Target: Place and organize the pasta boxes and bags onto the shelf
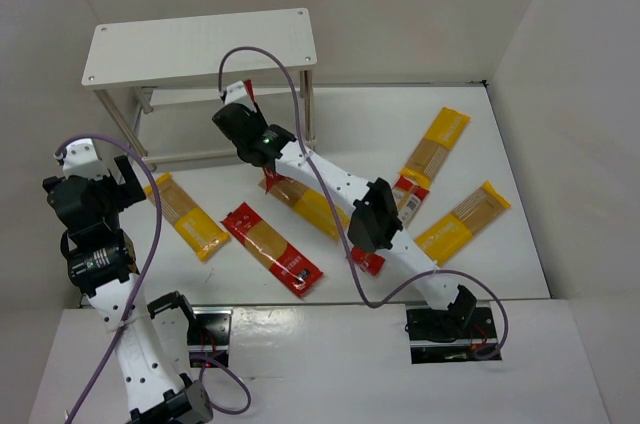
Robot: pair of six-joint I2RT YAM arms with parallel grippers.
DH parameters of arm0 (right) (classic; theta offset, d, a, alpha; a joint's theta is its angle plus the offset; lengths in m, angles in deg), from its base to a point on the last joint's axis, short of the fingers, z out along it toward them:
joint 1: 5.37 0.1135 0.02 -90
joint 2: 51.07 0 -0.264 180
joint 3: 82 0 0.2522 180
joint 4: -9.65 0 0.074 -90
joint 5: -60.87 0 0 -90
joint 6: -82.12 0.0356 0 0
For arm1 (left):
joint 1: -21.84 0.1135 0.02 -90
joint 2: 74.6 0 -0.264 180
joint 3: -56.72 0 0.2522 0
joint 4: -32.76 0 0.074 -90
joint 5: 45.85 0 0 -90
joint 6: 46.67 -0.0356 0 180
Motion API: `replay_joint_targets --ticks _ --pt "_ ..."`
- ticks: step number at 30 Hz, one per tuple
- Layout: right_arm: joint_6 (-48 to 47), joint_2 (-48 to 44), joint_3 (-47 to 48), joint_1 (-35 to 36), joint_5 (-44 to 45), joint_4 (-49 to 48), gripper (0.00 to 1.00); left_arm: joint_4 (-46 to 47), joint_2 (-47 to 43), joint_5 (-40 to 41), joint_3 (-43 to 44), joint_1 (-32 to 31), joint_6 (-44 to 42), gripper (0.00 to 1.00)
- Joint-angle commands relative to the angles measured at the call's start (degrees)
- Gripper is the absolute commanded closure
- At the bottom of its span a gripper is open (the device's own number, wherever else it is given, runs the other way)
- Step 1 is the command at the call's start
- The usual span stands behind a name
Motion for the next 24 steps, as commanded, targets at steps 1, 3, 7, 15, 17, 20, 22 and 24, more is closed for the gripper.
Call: replay_joint_targets --ticks 1,3,7,15,17,20,22,24 --pt "-3.41 5.85 17.82 -0.25 6.21 2.31 1.00 1.46 -0.48 -0.67 0.04 0.48 1.38 0.00" --pt "-5.62 5.87 18.09 -0.25 8.76 0.13 1.00 1.46 -0.48 -1.29 0.04 0.48 0.77 0.00" --pt "-7.72 10.07 21.00 -0.25 10.60 0.12 1.00 1.46 0.05 -2.95 0.04 0.48 0.23 0.00" --pt "-16.06 17.37 28.99 -0.25 17.09 0.04 1.00 0.93 0.05 -4.10 0.04 0.48 -0.29 0.00" --pt "-18.26 19.48 32.15 -0.25 18.24 -1.19 1.00 0.93 0.05 -4.10 0.56 0.48 -0.29 0.00" --pt "-23.09 21.68 36.12 -0.25 20.44 -3.74 1.00 0.93 0.57 -4.10 0.56 0.48 -0.82 0.00" --pt "-26.25 21.69 36.13 -0.25 21.24 -6.72 1.00 0.93 0.57 -4.63 0.56 0.48 -0.82 0.00" --pt "-28.28 22.30 36.13 -0.25 22.03 -8.48 1.00 0.93 0.57 -4.63 0.56 0.48 -0.82 0.00"
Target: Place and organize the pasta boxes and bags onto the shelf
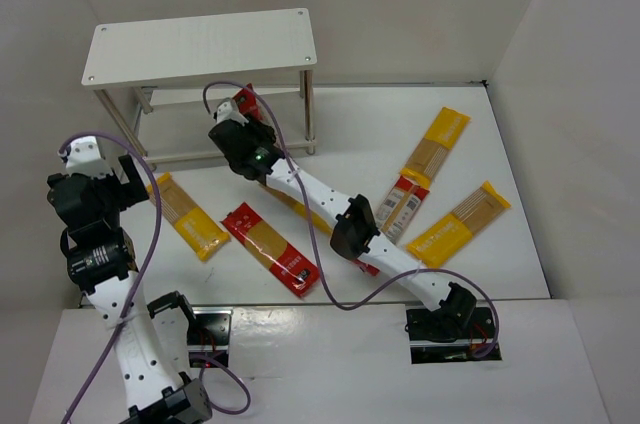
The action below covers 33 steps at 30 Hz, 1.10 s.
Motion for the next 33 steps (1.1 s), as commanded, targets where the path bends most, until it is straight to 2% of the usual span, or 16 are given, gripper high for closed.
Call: replay_joint_targets --ticks 1,10,17,33 --pt "-9.24 -1.39 5.39 -0.23 8.23 -11.61 1.00 1.00 -0.06 -1.74 0.59 0.44 -0.49 0.00" --pt "-27.88 3.27 5.39 -0.23 12.28 -26.46 1.00 0.47 0.47 -3.50 0.59 0.44 -1.55 0.00" --pt "-38.26 6.87 5.39 -1.81 12.90 -37.10 1.00 -0.06 0.47 -4.56 1.11 0.44 -2.60 0.00" --pt "-46.54 8.46 5.39 -4.88 10.00 -49.23 1.00 -0.06 0.99 -4.56 1.11 0.44 -2.60 0.00"
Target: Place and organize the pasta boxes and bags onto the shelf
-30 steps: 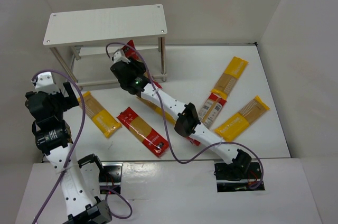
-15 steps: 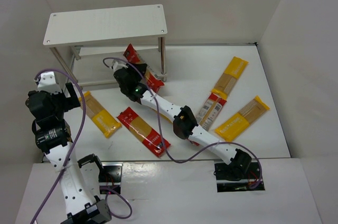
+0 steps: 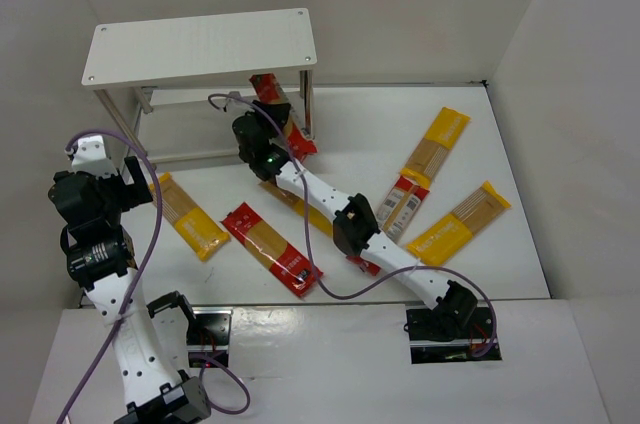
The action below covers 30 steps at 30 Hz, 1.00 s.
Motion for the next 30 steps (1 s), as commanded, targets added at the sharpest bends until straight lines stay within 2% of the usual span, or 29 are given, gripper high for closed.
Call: replay_joint_targets --ticks 1,6,12,14,15,16,18,21,30 --pt "-4.52 -0.73 3.89 -0.12 -0.27 -11.12 1.00 1.19 0.05 -1.06 1.11 0.44 -0.92 0.00" --pt "-5.05 -0.11 3.89 -0.65 -2.03 -13.22 0.82 1.19 0.05 -1.06 1.11 0.96 -0.92 0.00" --pt "-6.28 1.04 3.89 -1.79 -3.61 -16.56 0.70 1.19 0.05 -1.59 1.11 0.96 -0.92 0.00" --pt "-6.98 1.65 3.89 -2.40 -4.22 -17.27 0.57 1.19 0.05 -2.11 1.11 0.96 -1.44 0.00" --pt "-6.99 2.35 3.89 -2.40 -4.23 -18.58 0.45 1.19 0.05 -2.12 1.11 0.96 -1.45 0.00" --pt "-7.86 2.35 3.89 -2.40 -4.23 -18.59 0.39 1.19 0.05 -2.12 1.11 0.96 -1.45 0.00" --pt "-8.49 2.35 3.89 -2.93 -4.76 -20.34 0.29 1.19 0.05 -2.12 1.11 0.96 -1.45 0.00" --pt "-8.49 2.35 3.89 -2.93 -4.76 -20.87 0.19 1.19 0.05 -2.12 1.11 0.96 -1.45 0.00" --pt "-7.62 2.35 3.89 -3.46 -4.76 -19.40 0.16 1.19 0.05 -2.64 1.11 0.96 -1.45 0.00"
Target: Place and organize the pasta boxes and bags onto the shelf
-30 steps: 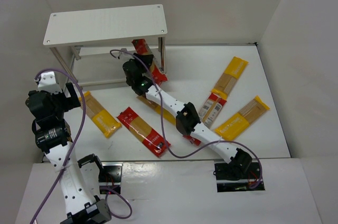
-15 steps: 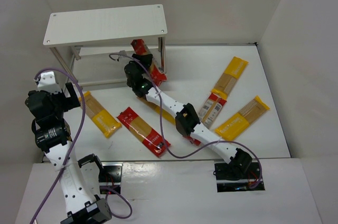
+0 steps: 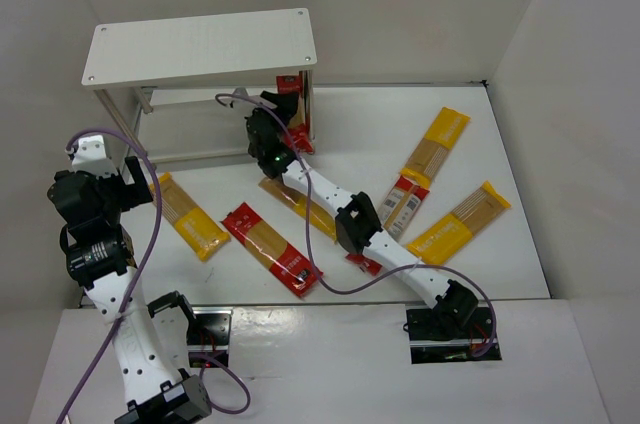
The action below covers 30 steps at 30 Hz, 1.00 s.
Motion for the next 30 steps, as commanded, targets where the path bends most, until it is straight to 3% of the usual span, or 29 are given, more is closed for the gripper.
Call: replay_joint_targets --ticks 1,6,20,30 --pt "2.03 -1.01 3.86 0.12 0.53 -2.20 0.16 1.16 -0.14 -1.29 1.11 0.42 -1.23 0.00" --pt "16.86 -6.63 3.86 2.40 -0.87 14.95 0.16 1.16 -0.14 -1.29 1.11 0.42 -1.23 0.00" --pt "19.61 -10.94 3.86 10.24 -0.87 25.24 0.16 1.16 -0.67 -2.34 1.11 0.42 -1.23 0.00" --pt "33.32 -17.53 3.86 15.60 -5.43 51.85 0.16 1.16 -1.89 -3.40 1.11 0.42 -1.23 0.00"
